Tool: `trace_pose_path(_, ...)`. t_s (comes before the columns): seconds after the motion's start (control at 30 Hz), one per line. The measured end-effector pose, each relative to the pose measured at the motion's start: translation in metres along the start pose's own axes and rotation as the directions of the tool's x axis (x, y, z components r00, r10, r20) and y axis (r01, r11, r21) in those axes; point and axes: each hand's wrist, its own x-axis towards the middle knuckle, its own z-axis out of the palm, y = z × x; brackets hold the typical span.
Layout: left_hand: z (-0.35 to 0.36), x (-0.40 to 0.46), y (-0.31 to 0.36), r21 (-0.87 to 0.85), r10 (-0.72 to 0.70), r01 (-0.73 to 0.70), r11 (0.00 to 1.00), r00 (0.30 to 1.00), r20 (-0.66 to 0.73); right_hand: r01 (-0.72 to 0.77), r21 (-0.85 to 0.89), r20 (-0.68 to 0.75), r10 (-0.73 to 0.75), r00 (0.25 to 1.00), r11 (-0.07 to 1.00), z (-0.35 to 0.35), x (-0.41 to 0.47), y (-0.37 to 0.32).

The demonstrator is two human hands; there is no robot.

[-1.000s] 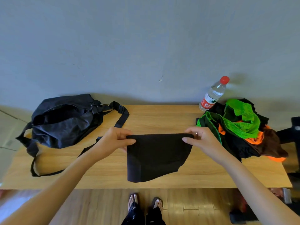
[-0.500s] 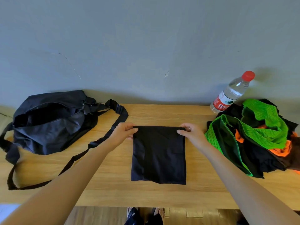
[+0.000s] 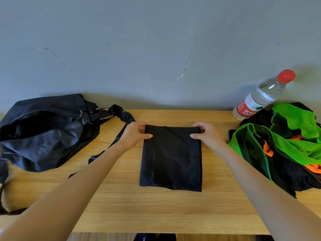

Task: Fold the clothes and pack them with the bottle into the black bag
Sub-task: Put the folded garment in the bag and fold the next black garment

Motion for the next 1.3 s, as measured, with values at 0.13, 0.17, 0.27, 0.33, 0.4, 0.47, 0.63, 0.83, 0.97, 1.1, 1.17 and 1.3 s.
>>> trace_pose_path(0.13,-0.001,-0.004,0.010,-0.077,0.006,-0.014,0.997,0.995,-0.101,0.022,0.024,-0.099,-0.019,0.995,0.999,-0.005,-0.006,-0.003)
trace_pose_path(0.17,-0.002,-0.007,0.011,-0.109,0.011,-0.023,0.994,0.993,-0.114,0.039,0.022,-0.126,-0.036,0.991,0.999,-0.007,-0.009,-0.005)
trace_pose_path(0.27,-0.006,-0.016,0.010,-0.188,0.018,-0.029,0.982,0.998,-0.060,0.076,0.030,-0.155,-0.071,0.985,0.997,-0.009,-0.023,-0.008)
trace_pose_path(0.33,-0.008,-0.025,0.008,-0.203,0.023,-0.025,0.979,1.000,-0.012,0.081,0.058,-0.134,-0.073,0.988,0.995,-0.010,-0.036,-0.007)
trace_pose_path(0.4,-0.009,-0.037,0.005,-0.226,0.041,-0.034,0.974,0.999,0.026,0.096,0.056,-0.123,-0.088,0.988,0.994,-0.010,-0.051,-0.004)
trace_pose_path(0.47,-0.009,-0.050,0.000,-0.230,0.079,-0.067,0.971,0.996,0.046,0.116,0.067,-0.114,-0.108,0.988,0.991,-0.009,-0.068,-0.001)
trace_pose_path(0.63,-0.003,-0.080,-0.019,-0.173,0.135,-0.118,0.978,0.987,0.090,0.201,0.028,-0.071,-0.199,0.977,0.979,0.000,-0.102,0.013)
trace_pose_path(0.83,0.009,-0.096,-0.042,-0.104,0.151,-0.139,0.985,0.981,0.120,0.148,-0.067,-0.046,-0.152,0.987,0.987,0.019,-0.120,0.039)
trace_pose_path(0.97,0.012,-0.100,-0.046,-0.062,0.168,-0.162,0.985,0.979,0.119,0.130,-0.110,-0.039,-0.135,0.990,0.985,0.025,-0.124,0.051)
trace_pose_path(1.1,0.012,-0.103,-0.050,-0.013,0.147,-0.147,0.989,0.978,0.150,0.121,-0.152,0.004,-0.121,0.993,0.981,0.025,-0.125,0.057)
trace_pose_path(1.17,0.012,-0.104,-0.051,-0.021,0.117,-0.115,0.993,0.985,0.129,0.103,-0.140,0.024,-0.101,0.995,0.985,0.022,-0.126,0.057)
trace_pose_path(1.3,0.016,-0.102,-0.046,-0.007,0.100,-0.100,0.995,0.995,-0.023,0.113,0.005,-0.128,-0.111,0.985,0.994,0.019,-0.122,0.053)
